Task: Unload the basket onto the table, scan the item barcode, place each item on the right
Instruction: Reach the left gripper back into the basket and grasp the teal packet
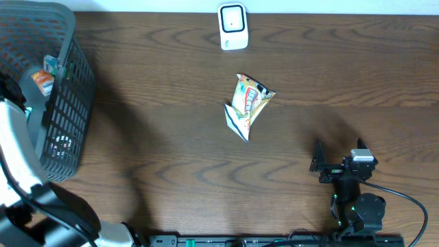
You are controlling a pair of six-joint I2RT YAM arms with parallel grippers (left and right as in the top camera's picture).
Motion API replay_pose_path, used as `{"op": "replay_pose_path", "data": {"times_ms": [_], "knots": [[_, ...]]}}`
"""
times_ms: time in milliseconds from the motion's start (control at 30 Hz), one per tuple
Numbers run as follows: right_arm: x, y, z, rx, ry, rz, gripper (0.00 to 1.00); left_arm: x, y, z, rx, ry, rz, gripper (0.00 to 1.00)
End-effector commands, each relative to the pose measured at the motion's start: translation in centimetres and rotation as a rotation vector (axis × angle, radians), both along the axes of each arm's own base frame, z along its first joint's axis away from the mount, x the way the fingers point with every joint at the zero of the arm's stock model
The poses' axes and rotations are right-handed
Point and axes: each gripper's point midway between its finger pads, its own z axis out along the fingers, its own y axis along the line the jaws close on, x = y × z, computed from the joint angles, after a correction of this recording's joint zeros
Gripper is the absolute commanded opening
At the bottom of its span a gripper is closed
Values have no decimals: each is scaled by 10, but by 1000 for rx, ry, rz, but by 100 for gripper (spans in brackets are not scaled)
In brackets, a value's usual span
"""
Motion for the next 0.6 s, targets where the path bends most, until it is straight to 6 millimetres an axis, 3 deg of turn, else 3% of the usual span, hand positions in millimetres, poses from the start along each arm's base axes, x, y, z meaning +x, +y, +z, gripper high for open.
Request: {"op": "replay_pose_path", "data": {"times_ms": [0, 200, 400, 567], "knots": [[0, 0, -1, -15, 2, 0, 99, 1, 7, -19, 2, 111, -50, 66], [0, 0, -1, -15, 2, 0, 99, 4, 12, -71, -58, 277, -116, 67], [0, 0, -1, -15, 2, 0, 99, 4, 18, -103, -86, 379, -169, 67], [0, 0, -1, -15, 2, 0, 99, -8, 39, -133, -119, 421, -139, 67]]}}
